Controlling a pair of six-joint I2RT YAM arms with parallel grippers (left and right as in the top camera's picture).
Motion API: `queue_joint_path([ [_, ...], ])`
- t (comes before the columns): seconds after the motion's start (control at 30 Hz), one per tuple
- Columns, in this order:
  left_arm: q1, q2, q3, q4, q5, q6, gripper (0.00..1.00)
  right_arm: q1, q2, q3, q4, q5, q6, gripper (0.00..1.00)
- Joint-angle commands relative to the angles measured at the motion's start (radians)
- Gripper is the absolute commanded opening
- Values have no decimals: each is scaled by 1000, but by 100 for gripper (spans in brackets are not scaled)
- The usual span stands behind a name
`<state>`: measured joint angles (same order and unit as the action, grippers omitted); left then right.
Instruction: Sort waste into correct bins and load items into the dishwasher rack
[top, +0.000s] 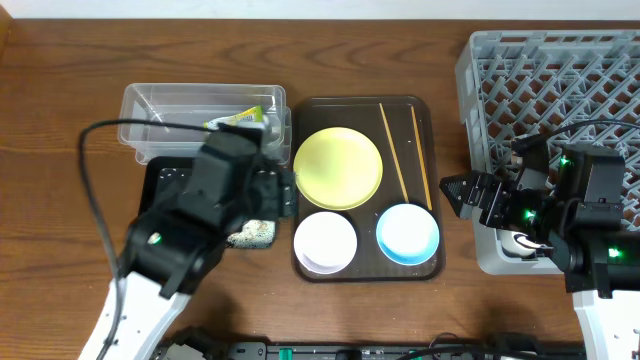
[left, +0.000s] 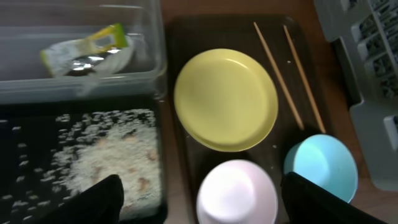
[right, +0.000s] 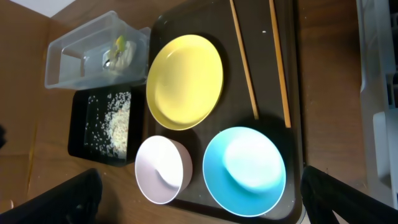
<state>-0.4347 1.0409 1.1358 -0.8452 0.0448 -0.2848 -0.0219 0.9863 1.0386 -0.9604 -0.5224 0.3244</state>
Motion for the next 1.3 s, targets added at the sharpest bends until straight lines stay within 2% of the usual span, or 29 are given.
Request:
queue_joint_path([
  [0.0,17,-36,18,-19,-12,48,85,15,-2,8,-1,3,-15,99],
  [0.43,18,-38,18,-21,-12,48,89,15,-2,8,-1,3,-15,99],
  [0.53,19,-83,8,-25,-105,78,89,15,-2,8,-1,3,-15,99],
  [0.6,29,-135,-27,19,-163,83,89,15,-2,8,-1,3,-15,99],
  [0.7,91,-218,-101,121,-161,115,90,15,-2,8,-1,3,-15,99],
  [0.9,242,-418,-346,437,-7,288,90,15,-2,8,-1,2,-15,99],
  [1.0,274,-529,-470,555,27,316,90,15,-2,8,-1,3,-15,99],
  [1.27,275,-771,-726,661,27,318,90,15,-2,8,-1,3,-15,99],
])
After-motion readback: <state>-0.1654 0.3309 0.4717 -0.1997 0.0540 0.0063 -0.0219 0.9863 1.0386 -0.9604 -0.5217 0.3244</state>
